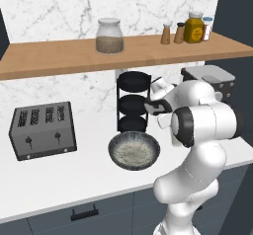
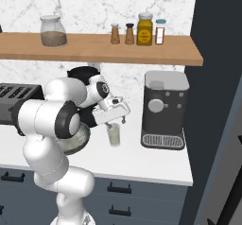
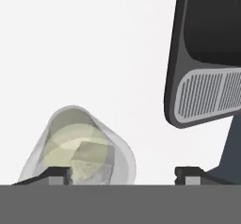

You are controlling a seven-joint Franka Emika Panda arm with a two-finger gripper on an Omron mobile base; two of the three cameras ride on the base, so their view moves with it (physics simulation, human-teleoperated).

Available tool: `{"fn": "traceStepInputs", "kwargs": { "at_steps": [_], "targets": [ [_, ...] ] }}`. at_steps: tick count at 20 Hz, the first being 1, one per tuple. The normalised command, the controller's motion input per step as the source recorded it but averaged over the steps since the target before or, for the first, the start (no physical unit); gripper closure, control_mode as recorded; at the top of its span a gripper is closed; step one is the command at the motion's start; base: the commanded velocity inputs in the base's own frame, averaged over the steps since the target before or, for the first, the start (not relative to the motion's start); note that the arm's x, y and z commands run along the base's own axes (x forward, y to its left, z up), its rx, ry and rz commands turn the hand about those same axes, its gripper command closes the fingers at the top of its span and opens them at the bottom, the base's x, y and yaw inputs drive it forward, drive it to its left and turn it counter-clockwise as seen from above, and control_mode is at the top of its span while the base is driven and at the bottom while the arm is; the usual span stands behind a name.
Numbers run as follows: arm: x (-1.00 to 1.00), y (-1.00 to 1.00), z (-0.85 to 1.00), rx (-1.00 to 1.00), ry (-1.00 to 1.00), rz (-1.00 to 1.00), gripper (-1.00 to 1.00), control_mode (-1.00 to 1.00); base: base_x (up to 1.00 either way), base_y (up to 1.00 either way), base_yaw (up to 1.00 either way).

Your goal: Grab a lemon wedge from the fridge and one ice cube from the ice bowl, and put them in the glass of lemonade.

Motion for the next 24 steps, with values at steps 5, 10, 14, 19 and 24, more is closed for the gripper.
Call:
{"fn": "traceStepInputs", "kwargs": {
  "at_steps": [5, 10, 14, 19, 24],
  "targets": [
    [-0.4, -0.06, 0.18, 0.0, 0.0, 0.0, -1.0, -1.0, 0.0, 0.0, 0.0],
    [-0.58, -0.11, 0.29, 0.0, -0.01, 0.0, -1.0, -1.0, 0.0, 0.0, 0.0],
    [-0.6, -0.04, 0.41, 0.0, -0.1, 0.0, -1.0, -1.0, 0.0, 0.0, 0.0],
    [-0.7, 0.0, 0.5, 0.07, -0.23, 0.0, -1.0, -1.0, 0.0, 0.0, 0.0],
    [-0.92, 0.0, 0.32, 0.28, -0.36, 0.0, -1.0, -1.0, 0.0, 0.0, 0.0]
  ]
}}
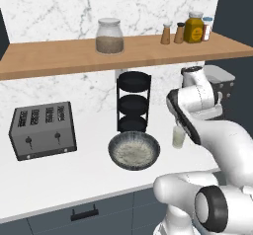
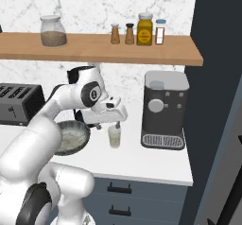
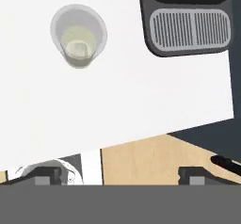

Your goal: Grab a lemon wedge from the fridge and one ice cube from the ice bowl, and put them in the glass of lemonade.

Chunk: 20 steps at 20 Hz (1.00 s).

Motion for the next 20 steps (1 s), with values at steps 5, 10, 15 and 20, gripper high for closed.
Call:
{"fn": "traceStepInputs", "kwargs": {
  "at_steps": [5, 10, 15, 20],
  "targets": [
    [-0.83, 0.16, 0.12, 0.23, -0.29, 0.04, -1.0, -1.0, 0.0, 0.0, 0.0],
    [-0.83, 0.35, 0.42, 0.01, -0.17, 0.09, -1.0, -1.0, 0.0, 0.0, 0.0],
    [-0.75, 0.21, 0.52, 0.0, -0.19, 0.09, -1.0, -1.0, 0.0, 0.0, 0.0],
    [-0.48, 0.31, 0.24, 0.06, -0.09, 0.01, -1.0, -1.0, 0.0, 0.0, 0.0]
  ]
}}
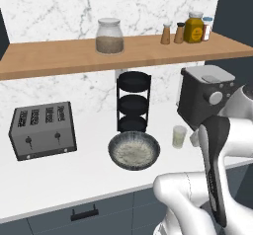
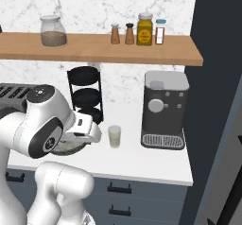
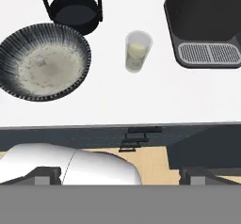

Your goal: Grab a lemon wedge from the fridge and one ice cube from the ice bowl, and put them in the glass of lemonade.

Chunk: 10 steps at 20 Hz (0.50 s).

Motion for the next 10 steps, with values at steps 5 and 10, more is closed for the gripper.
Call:
{"fn": "traceStepInputs", "kwargs": {
  "at_steps": [5, 10],
  "targets": [
    [-0.01, 0.37, -0.04, 0.11, -0.01, 0.0, -1.0, -1.0, 0.0, 0.0, 0.0],
    [0.0, 0.0, 0.0, 0.03, 0.0, 0.0, -1.0, -1.0, 0.0, 0.0, 0.0]
  ]
}}
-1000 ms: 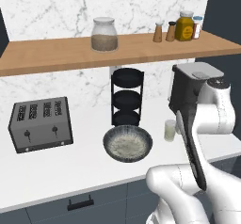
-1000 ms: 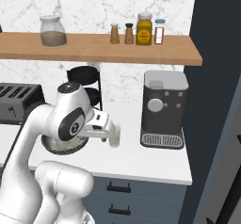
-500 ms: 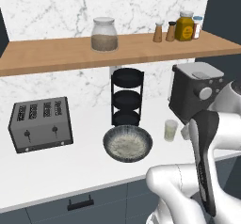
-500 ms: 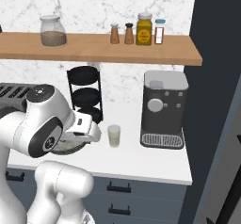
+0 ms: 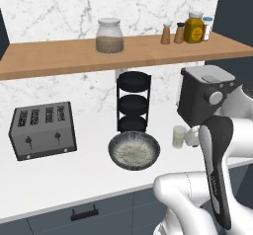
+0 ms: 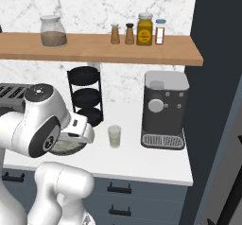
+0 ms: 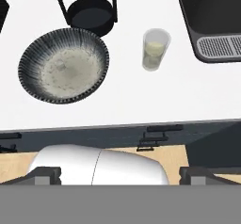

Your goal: Grab a lemon wedge from the fridge and one ice cube from the ice bowl, and put them in the glass of lemonade.

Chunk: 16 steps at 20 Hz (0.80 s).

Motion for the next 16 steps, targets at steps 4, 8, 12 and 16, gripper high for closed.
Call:
{"fn": "traceStepInputs", "kwargs": {
  "at_steps": [4, 8, 12, 16],
  "targets": [
    [-0.03, 0.02, -0.05, 0.0, 0.0, 0.0, -1.0, -1.0, 0.0, 0.0, 0.0],
    [-0.14, 0.04, -0.06, 0.0, 0.0, 0.0, -1.0, 1.0, -0.32, 0.0, 0.0],
    [0.0, 0.0, 0.0, 0.0, 0.0, 0.0, -1.0, 1.0, -0.99, 0.0, -0.02],
    [0.0, 0.0, 0.0, 0.0, 0.0, 0.0, -1.0, 1.0, -0.98, -0.29, 0.0]
  ]
}}
